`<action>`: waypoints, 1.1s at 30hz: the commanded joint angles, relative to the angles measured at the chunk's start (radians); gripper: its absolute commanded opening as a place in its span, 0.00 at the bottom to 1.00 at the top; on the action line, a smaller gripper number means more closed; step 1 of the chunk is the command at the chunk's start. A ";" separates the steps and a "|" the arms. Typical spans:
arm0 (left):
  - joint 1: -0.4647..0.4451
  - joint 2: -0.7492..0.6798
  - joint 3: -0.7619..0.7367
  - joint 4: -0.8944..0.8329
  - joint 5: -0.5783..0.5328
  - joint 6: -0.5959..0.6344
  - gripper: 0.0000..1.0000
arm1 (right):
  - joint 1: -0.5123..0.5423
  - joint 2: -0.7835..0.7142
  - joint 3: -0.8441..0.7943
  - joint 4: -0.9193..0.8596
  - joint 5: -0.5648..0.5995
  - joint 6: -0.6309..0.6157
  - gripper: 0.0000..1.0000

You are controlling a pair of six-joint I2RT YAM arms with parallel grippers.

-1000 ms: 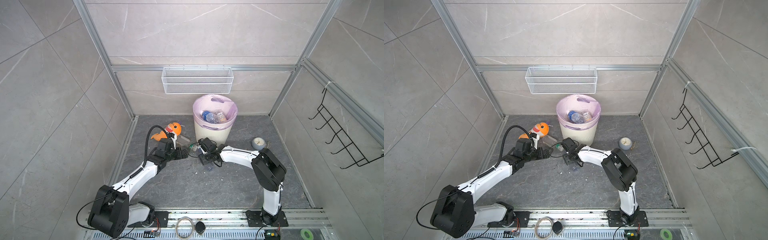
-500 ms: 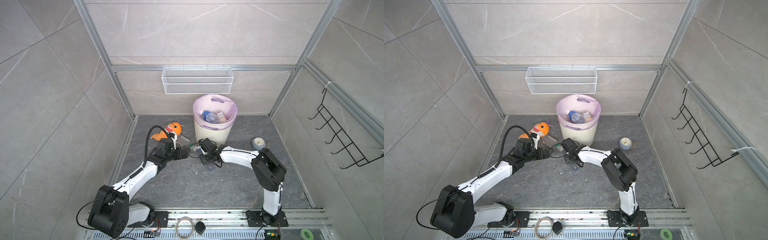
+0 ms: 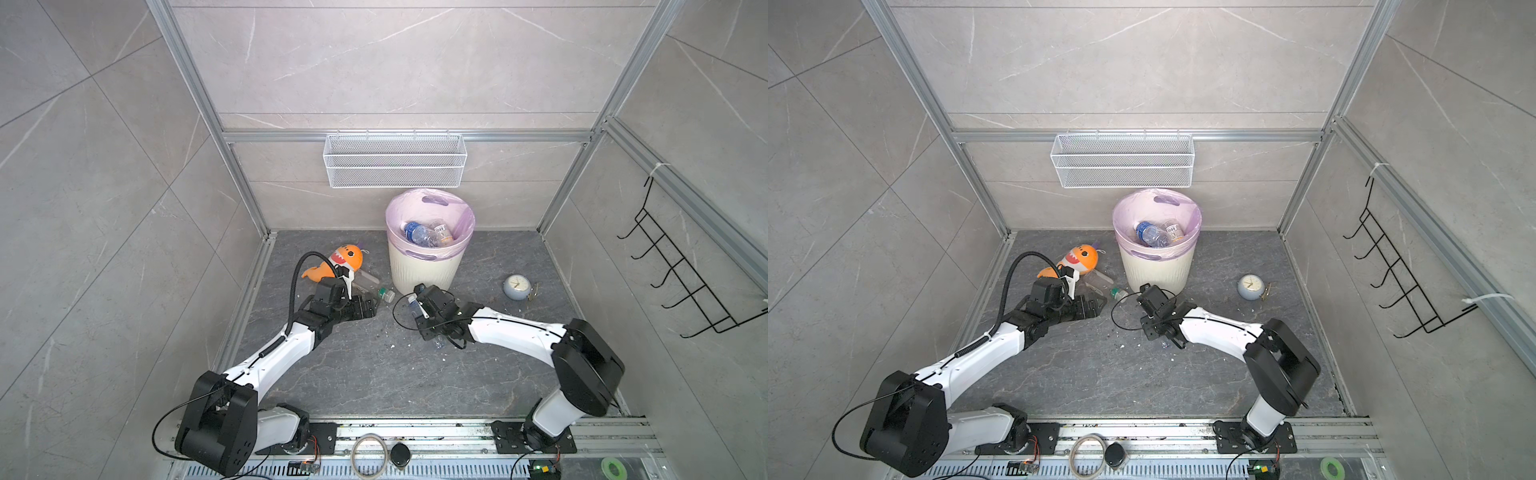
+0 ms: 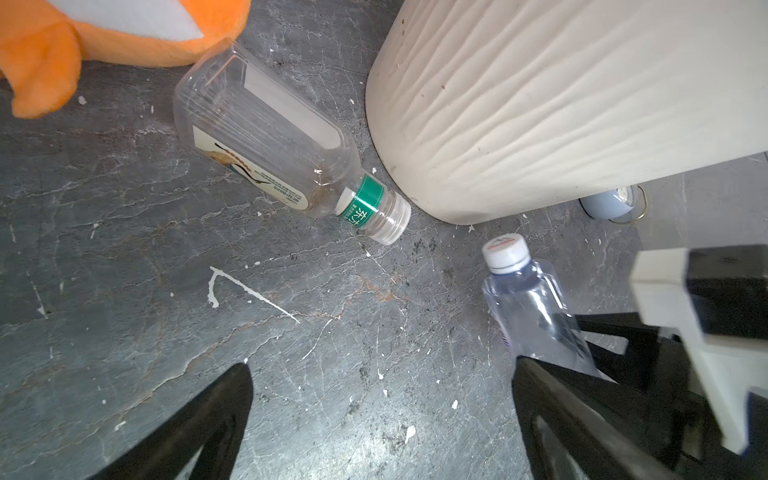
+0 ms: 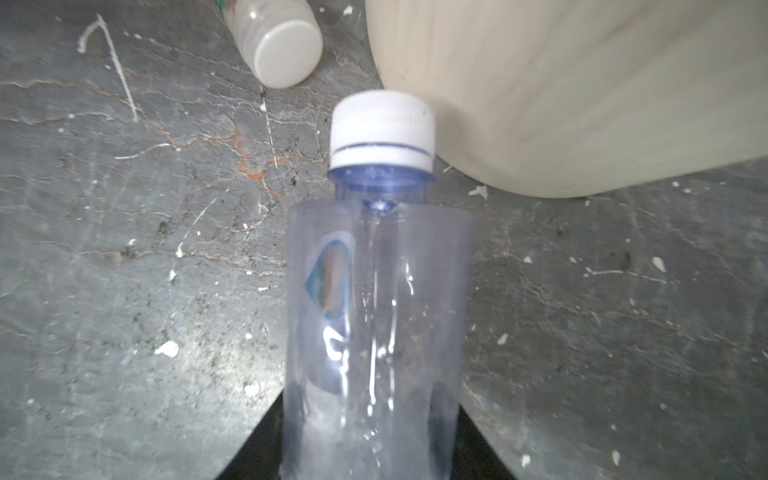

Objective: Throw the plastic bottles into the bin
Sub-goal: 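Lift the clear blue-cap bottle with the right gripper toward the bin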

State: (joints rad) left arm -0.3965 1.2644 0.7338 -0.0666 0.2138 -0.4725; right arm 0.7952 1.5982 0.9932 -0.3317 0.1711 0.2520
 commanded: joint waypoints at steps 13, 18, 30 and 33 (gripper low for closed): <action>-0.034 -0.047 -0.034 0.035 -0.004 0.034 1.00 | 0.068 -0.527 -0.327 0.104 0.077 0.073 0.47; -0.080 -0.061 -0.068 0.082 -0.014 0.061 0.99 | 0.074 -0.662 -0.408 0.170 0.091 0.058 0.47; -0.195 -0.099 -0.081 0.070 -0.100 0.121 0.99 | 0.078 -0.874 -0.456 0.192 0.151 0.025 0.46; -0.202 -0.103 -0.081 0.065 -0.106 0.126 0.99 | 0.079 -0.912 -0.435 0.173 0.161 0.017 0.46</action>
State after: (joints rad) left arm -0.5922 1.1862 0.6559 -0.0216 0.1333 -0.3840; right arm 0.8658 0.7166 0.5457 -0.1661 0.3000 0.2916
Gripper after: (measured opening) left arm 0.994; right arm 0.463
